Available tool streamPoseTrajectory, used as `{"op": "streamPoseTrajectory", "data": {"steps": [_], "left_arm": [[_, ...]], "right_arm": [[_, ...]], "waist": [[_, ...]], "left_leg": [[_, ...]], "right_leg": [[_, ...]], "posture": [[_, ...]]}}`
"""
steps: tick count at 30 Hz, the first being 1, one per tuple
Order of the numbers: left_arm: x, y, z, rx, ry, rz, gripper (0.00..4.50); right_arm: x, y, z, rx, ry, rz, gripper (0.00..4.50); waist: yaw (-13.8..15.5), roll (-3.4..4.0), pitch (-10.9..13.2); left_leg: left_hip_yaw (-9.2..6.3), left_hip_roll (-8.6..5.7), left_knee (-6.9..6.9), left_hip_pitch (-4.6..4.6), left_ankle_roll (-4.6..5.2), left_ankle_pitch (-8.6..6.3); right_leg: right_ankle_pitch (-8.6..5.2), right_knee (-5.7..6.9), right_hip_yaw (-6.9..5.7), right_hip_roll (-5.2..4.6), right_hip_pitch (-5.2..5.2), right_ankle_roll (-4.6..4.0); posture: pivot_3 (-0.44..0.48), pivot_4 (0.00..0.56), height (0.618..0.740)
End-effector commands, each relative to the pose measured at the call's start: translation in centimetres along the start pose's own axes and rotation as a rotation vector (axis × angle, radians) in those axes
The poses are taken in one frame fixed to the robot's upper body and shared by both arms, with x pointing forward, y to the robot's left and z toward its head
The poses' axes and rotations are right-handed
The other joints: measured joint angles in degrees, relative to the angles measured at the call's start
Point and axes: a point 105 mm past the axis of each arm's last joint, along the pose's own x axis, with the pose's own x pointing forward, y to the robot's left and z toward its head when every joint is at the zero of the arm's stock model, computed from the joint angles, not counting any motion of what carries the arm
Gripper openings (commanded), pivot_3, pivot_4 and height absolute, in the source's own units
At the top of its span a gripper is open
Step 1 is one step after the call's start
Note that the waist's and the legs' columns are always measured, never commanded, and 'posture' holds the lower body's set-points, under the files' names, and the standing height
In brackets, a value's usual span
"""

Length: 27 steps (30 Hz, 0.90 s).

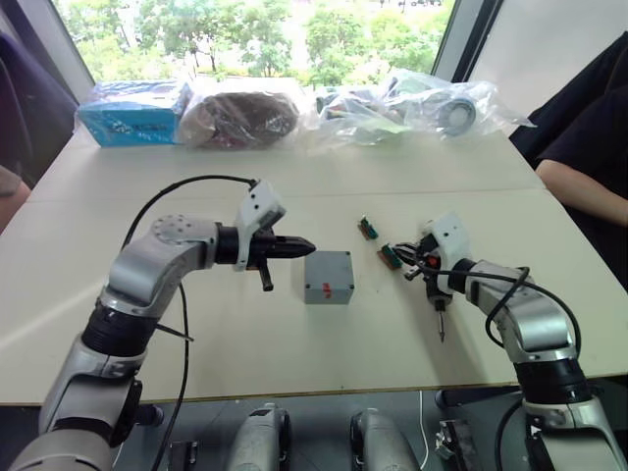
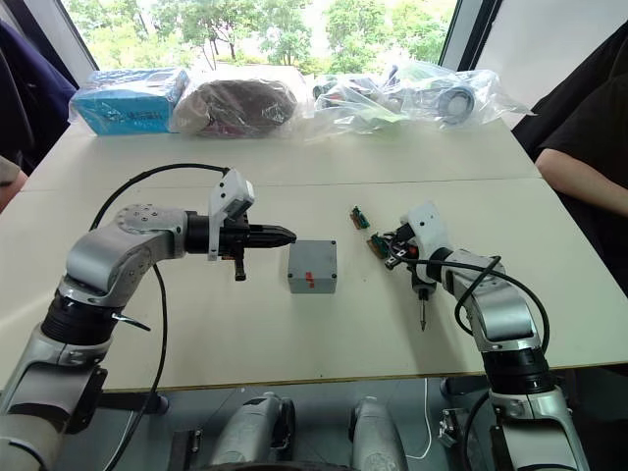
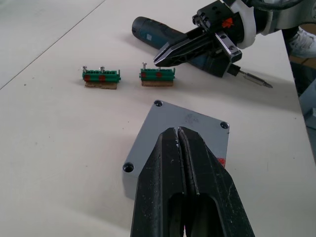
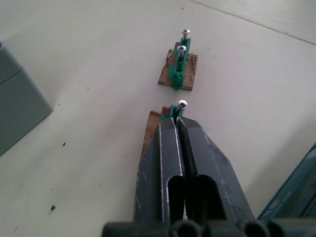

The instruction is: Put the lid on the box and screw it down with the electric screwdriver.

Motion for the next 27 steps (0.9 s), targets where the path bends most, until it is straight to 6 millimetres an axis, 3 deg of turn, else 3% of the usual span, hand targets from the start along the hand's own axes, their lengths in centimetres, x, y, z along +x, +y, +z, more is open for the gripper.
{"op": "streamPoseTrajectory", "data": {"steps": [1, 2, 14, 18, 19, 27], "left_arm": [[0.1, -0.4, 0.9, 0.039, -0.029, -0.002, 0.0], [0.1, -0.5, 0.9, 0.038, -0.03, -0.003, 0.0], [0.3, -0.8, 0.7, 0.024, -0.042, 0.006, 0.0], [0.3, -0.9, 0.7, 0.021, -0.044, 0.008, 0.0], [0.3, -0.9, 0.7, 0.021, -0.044, 0.009, 0.0], [0.3, -0.9, 0.8, 0.018, -0.049, 0.011, 0.0]], "right_arm": [[-0.8, -0.4, 2.5, -0.012, -0.036, -0.006, 2.01], [-0.8, -0.3, 2.6, 0.008, -0.028, 0.002, 2.41], [-0.8, 1.0, 2.2, 0.071, 0.076, 0.077, 2.41], [-0.7, 0.9, 2.1, 0.063, 0.079, 0.068, 1.39], [-0.7, 0.9, 2.0, 0.058, 0.082, 0.065, 0.85], [-0.5, 0.9, 1.5, 0.045, 0.093, 0.058, 0.85]], "waist": [[0.0, 0.0, 0.0], [0.0, 0.0, 0.0], [0.0, 0.0, 0.0], [0.0, 0.0, 0.0], [0.0, 0.0, 0.0], [0.0, 0.0, 0.0]], "left_leg": [[0.0, 0.0, 0.0, 0.0, 0.0, 0.0], [0.01, 0.0, 0.0, 0.0, 0.0, 0.0], [0.0, 0.0, 0.0, 0.0, 0.0, 0.0], [0.0, 0.0, 0.0, 0.0, 0.0, 0.0], [0.0, 0.0, 0.0, 0.0, 0.0, 0.0], [0.0, 0.0, 0.0, 0.0, 0.0, 0.0]], "right_leg": [[0.0, 0.0, 0.0, 0.0, 0.0, 0.0], [0.0, 0.0, 0.0, 0.0, 0.0, 0.0], [0.0, 0.0, 0.01, 0.0, 0.0, 0.0], [0.0, 0.0, 0.0, 0.0, 0.0, 0.0], [0.0, 0.0, 0.01, 0.0, 0.0, 0.0], [0.0, 0.0, 0.0, 0.0, 0.0, 0.0]], "posture": [[0.0, 0.15, 0.74], [0.0, 0.15, 0.74], [0.0, 0.15, 0.74], [0.0, 0.15, 0.74], [0.0, 0.15, 0.74], [0.0, 0.15, 0.74]]}}
